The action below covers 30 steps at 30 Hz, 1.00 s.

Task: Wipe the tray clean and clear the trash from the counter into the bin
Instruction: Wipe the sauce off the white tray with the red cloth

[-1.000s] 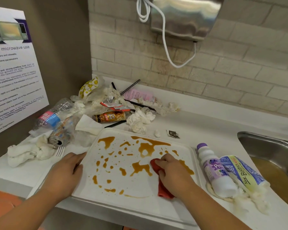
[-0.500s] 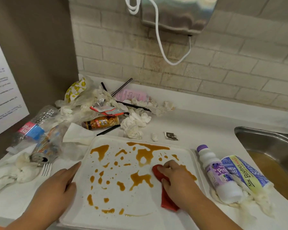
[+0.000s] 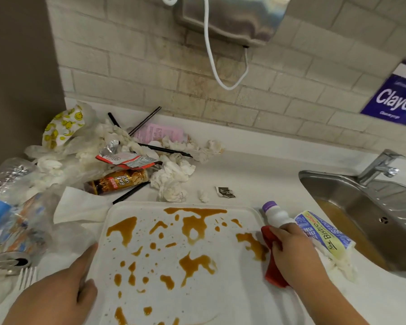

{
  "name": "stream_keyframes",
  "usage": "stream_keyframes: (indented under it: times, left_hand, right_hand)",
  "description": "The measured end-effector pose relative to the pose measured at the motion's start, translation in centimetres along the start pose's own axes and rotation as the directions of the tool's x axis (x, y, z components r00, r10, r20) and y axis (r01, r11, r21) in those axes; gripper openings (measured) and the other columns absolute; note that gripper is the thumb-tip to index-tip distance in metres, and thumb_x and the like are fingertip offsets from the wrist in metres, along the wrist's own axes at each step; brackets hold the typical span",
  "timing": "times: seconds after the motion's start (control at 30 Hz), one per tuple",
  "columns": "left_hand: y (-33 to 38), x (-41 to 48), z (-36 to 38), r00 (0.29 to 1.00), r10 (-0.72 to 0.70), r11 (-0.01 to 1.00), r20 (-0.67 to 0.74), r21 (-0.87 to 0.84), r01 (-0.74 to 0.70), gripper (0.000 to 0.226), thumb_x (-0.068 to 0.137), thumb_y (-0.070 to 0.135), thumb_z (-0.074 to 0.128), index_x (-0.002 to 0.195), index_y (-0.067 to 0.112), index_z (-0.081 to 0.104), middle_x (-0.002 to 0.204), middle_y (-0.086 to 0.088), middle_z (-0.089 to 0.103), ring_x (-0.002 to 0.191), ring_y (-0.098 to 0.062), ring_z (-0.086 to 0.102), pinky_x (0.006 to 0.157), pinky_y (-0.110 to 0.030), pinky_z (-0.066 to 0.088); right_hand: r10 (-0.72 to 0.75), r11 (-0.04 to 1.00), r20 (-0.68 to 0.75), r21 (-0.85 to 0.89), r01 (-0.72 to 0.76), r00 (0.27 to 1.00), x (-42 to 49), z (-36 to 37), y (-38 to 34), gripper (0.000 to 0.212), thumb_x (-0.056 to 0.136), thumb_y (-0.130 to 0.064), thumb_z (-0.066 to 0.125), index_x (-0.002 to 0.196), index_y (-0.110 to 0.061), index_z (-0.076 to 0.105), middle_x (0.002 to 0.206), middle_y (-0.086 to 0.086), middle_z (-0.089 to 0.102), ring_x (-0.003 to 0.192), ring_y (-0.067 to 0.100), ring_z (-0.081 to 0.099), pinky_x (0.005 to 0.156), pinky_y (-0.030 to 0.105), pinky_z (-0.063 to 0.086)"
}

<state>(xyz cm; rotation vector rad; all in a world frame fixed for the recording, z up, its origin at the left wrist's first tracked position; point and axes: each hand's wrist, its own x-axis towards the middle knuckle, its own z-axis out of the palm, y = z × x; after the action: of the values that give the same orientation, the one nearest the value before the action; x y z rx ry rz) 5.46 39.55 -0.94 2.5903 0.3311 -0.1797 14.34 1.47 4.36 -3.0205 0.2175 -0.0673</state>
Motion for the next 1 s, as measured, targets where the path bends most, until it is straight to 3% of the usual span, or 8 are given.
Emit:
stream_keyframes:
  times: [0.17, 0.4, 0.47, 0.57, 0.73, 0.87, 0.93, 1.0]
  left_hand:
    - [0.1, 0.7, -0.4, 0.997, 0.046, 0.993, 0.061, 0.109, -0.052, 0.072, 0.095, 0.036, 0.036, 0.147, 0.026, -0.013, 0.065, 0.006, 0.056, 0.058, 0.001, 0.055, 0.051, -0.01, 0.04]
    - [-0.4, 2.0, -0.6, 0.993, 0.043, 0.993, 0.114, 0.103, -0.055, 0.08, 0.092, 0.032, 0.044, 0.147, 0.024, -0.013, 0.081, 0.012, 0.055, 0.068, 0.001, 0.052, 0.057, -0.011, 0.038]
    - [-0.2, 2.4, -0.8, 0.994, 0.039, 0.99, 0.099, 0.128, -0.051, 0.075, 0.093, 0.034, 0.044, 0.149, 0.023, -0.004, 0.089, 0.008, 0.056, 0.073, -0.004, 0.05, 0.062, -0.015, 0.037]
    - [0.5, 3.1, -0.8, 0.999, 0.052, 0.99, 0.013, 0.134, -0.053, 0.064, 0.093, 0.034, 0.047, 0.148, 0.022, 0.017, 0.081, 0.008, 0.052, 0.074, -0.01, 0.047, 0.065, -0.022, 0.036]
    - [0.4, 3.8, -0.2, 0.999, 0.031, 0.988, -0.039, 0.15, -0.025, 0.067, 0.094, 0.027, 0.043, 0.15, 0.022, 0.006, 0.118, -0.001, 0.062, 0.096, -0.015, 0.056, 0.069, -0.022, 0.035]
    - [0.1, 4.0, -0.2, 0.999, 0.024, 0.992, -0.03, 0.126, -0.02, 0.068, 0.093, 0.027, 0.047, 0.15, 0.024, 0.01, 0.106, -0.002, 0.064, 0.077, -0.013, 0.047, 0.063, -0.024, 0.034]
    - [0.2, 4.0, -0.3, 1.0, 0.015, 0.992, -0.027, 0.125, -0.011, 0.068, 0.093, 0.027, 0.048, 0.15, 0.025, 0.011, 0.1, -0.001, 0.062, 0.074, -0.012, 0.045, 0.06, -0.024, 0.034]
    - [0.3, 4.0, -0.3, 1.0, 0.011, 0.993, -0.027, 0.119, -0.008, 0.068, 0.092, 0.026, 0.049, 0.149, 0.024, 0.013, 0.097, -0.001, 0.061, 0.073, -0.012, 0.044, 0.06, -0.024, 0.034]
  right_hand:
    - [-0.072, 0.983, 0.003, -0.166, 0.071, 0.997, -0.7, 3.3, -1.4, 0.035, 0.096, -0.022, 0.042, 0.129, -0.029, 0.051, 0.128, -0.003, 0.043, 0.109, 0.021, 0.048, 0.092, 0.029, 0.044]
    - [-0.087, 0.992, -0.025, -0.092, 0.084, 0.996, -0.1, 3.9, -1.5, 0.036, 0.094, -0.019, 0.043, 0.127, -0.026, 0.055, 0.123, -0.002, 0.046, 0.102, 0.02, 0.055, 0.087, 0.026, 0.044]
    - [-0.124, 0.992, -0.012, -0.002, 0.124, 0.992, -0.3, 3.9, -1.4, 0.034, 0.093, -0.018, 0.047, 0.125, -0.023, 0.058, 0.122, 0.0, 0.048, 0.107, 0.022, 0.054, 0.087, 0.024, 0.04]
    - [-0.083, 0.987, -0.033, 0.133, 0.087, 0.996, 0.1, 3.0, -1.2, 0.033, 0.093, -0.014, 0.05, 0.124, -0.02, 0.061, 0.123, 0.001, 0.05, 0.108, 0.021, 0.053, 0.09, 0.025, 0.038]
    - [-0.113, 0.993, -0.011, 0.034, 0.113, 0.994, 0.1, 3.9, -1.8, 0.033, 0.094, -0.019, 0.046, 0.125, -0.02, 0.058, 0.125, 0.001, 0.046, 0.106, 0.022, 0.053, 0.092, 0.028, 0.043]
    - [-0.101, 0.986, 0.023, 0.136, 0.097, 0.995, 0.7, 3.2, -1.4, 0.037, 0.094, -0.017, 0.048, 0.13, -0.021, 0.056, 0.126, 0.0, 0.047, 0.111, 0.02, 0.051, 0.095, 0.024, 0.038]
    - [-0.055, 0.993, -0.034, 0.101, 0.058, 0.998, 0.6, 3.6, -1.5, 0.038, 0.094, -0.017, 0.046, 0.131, -0.02, 0.055, 0.127, 0.0, 0.047, 0.109, 0.021, 0.052, 0.094, 0.027, 0.042]
    - [-0.113, 0.989, -0.042, 0.087, 0.116, 0.993, 0.0, 4.1, -2.3, 0.037, 0.094, -0.018, 0.046, 0.13, -0.019, 0.055, 0.126, 0.0, 0.046, 0.107, 0.02, 0.053, 0.092, 0.025, 0.043]
